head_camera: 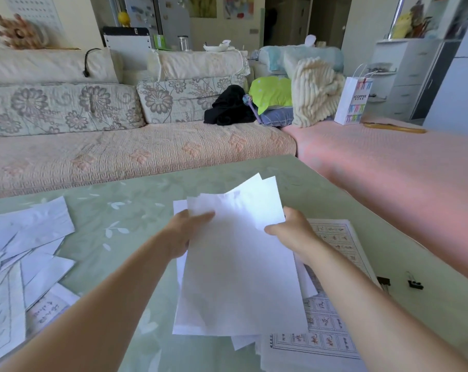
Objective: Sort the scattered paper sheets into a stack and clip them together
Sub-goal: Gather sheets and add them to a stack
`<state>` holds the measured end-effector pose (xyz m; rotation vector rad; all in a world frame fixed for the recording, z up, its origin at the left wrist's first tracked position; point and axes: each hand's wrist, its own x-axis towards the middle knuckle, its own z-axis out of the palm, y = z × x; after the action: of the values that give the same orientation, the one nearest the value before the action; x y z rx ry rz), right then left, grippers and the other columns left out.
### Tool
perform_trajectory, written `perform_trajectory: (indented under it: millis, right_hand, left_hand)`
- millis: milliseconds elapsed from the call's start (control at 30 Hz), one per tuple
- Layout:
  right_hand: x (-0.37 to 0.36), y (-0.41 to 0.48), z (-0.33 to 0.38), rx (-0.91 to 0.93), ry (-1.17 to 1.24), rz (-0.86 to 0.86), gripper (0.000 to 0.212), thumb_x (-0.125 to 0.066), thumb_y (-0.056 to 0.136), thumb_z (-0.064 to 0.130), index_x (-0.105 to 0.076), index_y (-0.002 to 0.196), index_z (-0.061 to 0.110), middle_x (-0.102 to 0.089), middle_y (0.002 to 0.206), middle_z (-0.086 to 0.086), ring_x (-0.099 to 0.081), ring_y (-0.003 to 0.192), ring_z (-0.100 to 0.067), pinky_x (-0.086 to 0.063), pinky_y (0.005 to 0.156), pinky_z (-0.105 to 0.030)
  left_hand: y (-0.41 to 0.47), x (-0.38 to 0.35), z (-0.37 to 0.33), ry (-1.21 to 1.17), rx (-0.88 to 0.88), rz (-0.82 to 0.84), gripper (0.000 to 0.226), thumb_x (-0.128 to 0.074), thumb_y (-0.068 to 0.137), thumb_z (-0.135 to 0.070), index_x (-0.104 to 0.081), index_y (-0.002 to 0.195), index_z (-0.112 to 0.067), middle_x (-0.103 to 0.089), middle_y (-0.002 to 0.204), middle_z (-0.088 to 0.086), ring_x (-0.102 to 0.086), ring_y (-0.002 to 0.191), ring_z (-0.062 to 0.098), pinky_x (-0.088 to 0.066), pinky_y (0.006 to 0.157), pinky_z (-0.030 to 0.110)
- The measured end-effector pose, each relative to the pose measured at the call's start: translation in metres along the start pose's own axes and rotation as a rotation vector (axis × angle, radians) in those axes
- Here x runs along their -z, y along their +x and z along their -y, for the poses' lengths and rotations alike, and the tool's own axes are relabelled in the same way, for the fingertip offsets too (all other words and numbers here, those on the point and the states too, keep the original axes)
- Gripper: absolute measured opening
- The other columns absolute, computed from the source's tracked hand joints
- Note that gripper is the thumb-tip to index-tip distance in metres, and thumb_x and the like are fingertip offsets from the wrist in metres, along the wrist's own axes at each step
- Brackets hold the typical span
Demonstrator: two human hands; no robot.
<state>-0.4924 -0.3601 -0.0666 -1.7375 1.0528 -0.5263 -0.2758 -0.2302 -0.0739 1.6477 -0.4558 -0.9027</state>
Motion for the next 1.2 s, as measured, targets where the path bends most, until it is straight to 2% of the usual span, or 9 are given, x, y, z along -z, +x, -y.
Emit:
perform_trajectory:
  millis: [133, 233, 367, 533, 700, 867, 967, 1100, 1200]
  right_hand:
    - [-0.018, -0.007, 0.006, 0.002, -0.083, 0.080, 0.062, -0.071, 0.065, 0.048, -0.060, 0.120, 0.025, -0.066, 0.112, 0.008, -0.064, 0.101, -0.015, -0.054, 0.085, -0.033]
    - [-0.026, -0.012, 0.013, 0.031, -0.198, 0.116, 0.027, -0.065, 0.081, 0.041, -0.063, 0.093, 0.017, -0.068, 0.084, 0.000, -0.064, 0.072, -0.021, -0.042, 0.062, -0.027]
    - [-0.036, -0.013, 0.018, 0.047, -0.339, 0.158, 0.018, -0.059, 0.085, 0.043, -0.052, 0.097, 0.031, -0.062, 0.094, 0.005, -0.063, 0.073, -0.014, -0.041, 0.063, -0.023]
    - [-0.056, -0.023, 0.032, 0.099, -0.352, 0.188, 0.072, -0.064, 0.088, 0.042, -0.037, 0.151, 0.019, -0.043, 0.152, 0.001, -0.047, 0.135, -0.018, -0.042, 0.101, -0.031]
    - [-0.082, -0.029, 0.047, 0.112, -0.172, 0.298, 0.084, -0.079, 0.074, 0.041, -0.040, 0.146, 0.028, -0.064, 0.119, 0.003, -0.064, 0.101, -0.011, -0.050, 0.084, -0.028]
    - [-0.092, -0.033, 0.050, 0.096, -0.053, 0.439, 0.025, -0.074, 0.083, 0.018, -0.070, 0.107, 0.014, -0.076, 0.105, 0.001, -0.072, 0.099, -0.017, -0.055, 0.095, -0.041]
    - [-0.100, -0.033, 0.053, 0.127, 0.026, 0.399, 0.024, -0.072, 0.085, 0.010, -0.071, 0.109, 0.015, -0.076, 0.106, 0.002, -0.072, 0.101, -0.018, -0.054, 0.097, -0.043]
    - [-0.133, -0.065, 0.089, 0.175, 0.141, 0.374, 0.031, -0.070, 0.086, 0.002, -0.068, 0.114, 0.015, -0.075, 0.109, 0.004, -0.071, 0.102, -0.016, -0.054, 0.098, -0.043]
    - [-0.132, -0.065, 0.093, 0.241, 0.118, 0.324, 0.033, -0.073, 0.079, 0.002, -0.069, 0.108, 0.018, -0.076, 0.104, 0.005, -0.072, 0.099, -0.014, -0.055, 0.096, -0.040]
  left_hand:
    - [-0.010, 0.011, 0.001, 0.150, -0.110, -0.234, 0.044, -0.082, 0.076, -0.013, -0.062, 0.114, -0.008, -0.069, 0.104, 0.010, -0.067, 0.084, 0.026, -0.056, 0.070, 0.033]
    - [-0.024, 0.027, -0.002, 0.189, -0.148, -0.368, 0.046, -0.076, 0.083, -0.014, -0.055, 0.123, -0.011, -0.062, 0.102, 0.008, -0.058, 0.080, 0.023, -0.045, 0.065, 0.027]
    - [-0.043, 0.055, 0.005, 0.200, -0.232, -0.473, 0.027, -0.064, 0.090, -0.009, -0.050, 0.113, -0.015, -0.059, 0.094, 0.008, -0.052, 0.067, 0.019, -0.037, 0.051, 0.024]
    - [-0.066, 0.095, 0.013, 0.049, -0.317, -0.422, 0.023, -0.066, 0.088, -0.006, -0.058, 0.106, -0.017, -0.066, 0.091, 0.007, -0.062, 0.076, 0.025, -0.050, 0.059, 0.028]
    - [-0.084, 0.124, 0.012, -0.207, -0.317, -0.455, 0.020, -0.075, 0.084, -0.022, -0.061, 0.098, -0.018, -0.071, 0.089, 0.004, -0.069, 0.075, 0.023, -0.058, 0.066, 0.036]
    - [-0.090, 0.128, 0.013, -0.318, -0.274, -0.424, 0.034, -0.079, 0.078, -0.033, -0.066, 0.104, -0.016, -0.072, 0.101, 0.014, -0.070, 0.087, 0.032, -0.057, 0.083, 0.054]
    - [-0.091, 0.130, 0.013, -0.296, -0.245, -0.390, 0.068, -0.084, 0.062, -0.048, -0.060, 0.116, -0.015, -0.069, 0.111, 0.013, -0.069, 0.095, 0.032, -0.055, 0.087, 0.052]
    - [-0.134, 0.165, 0.009, -0.262, -0.264, -0.401, 0.019, -0.071, 0.086, -0.016, -0.061, 0.101, -0.011, -0.070, 0.098, 0.016, -0.066, 0.073, 0.024, -0.052, 0.067, 0.033]
    - [-0.140, 0.160, 0.000, -0.206, -0.340, -0.384, 0.014, -0.063, 0.089, -0.003, -0.060, 0.094, -0.015, -0.070, 0.090, 0.008, -0.065, 0.070, 0.023, -0.054, 0.064, 0.031]
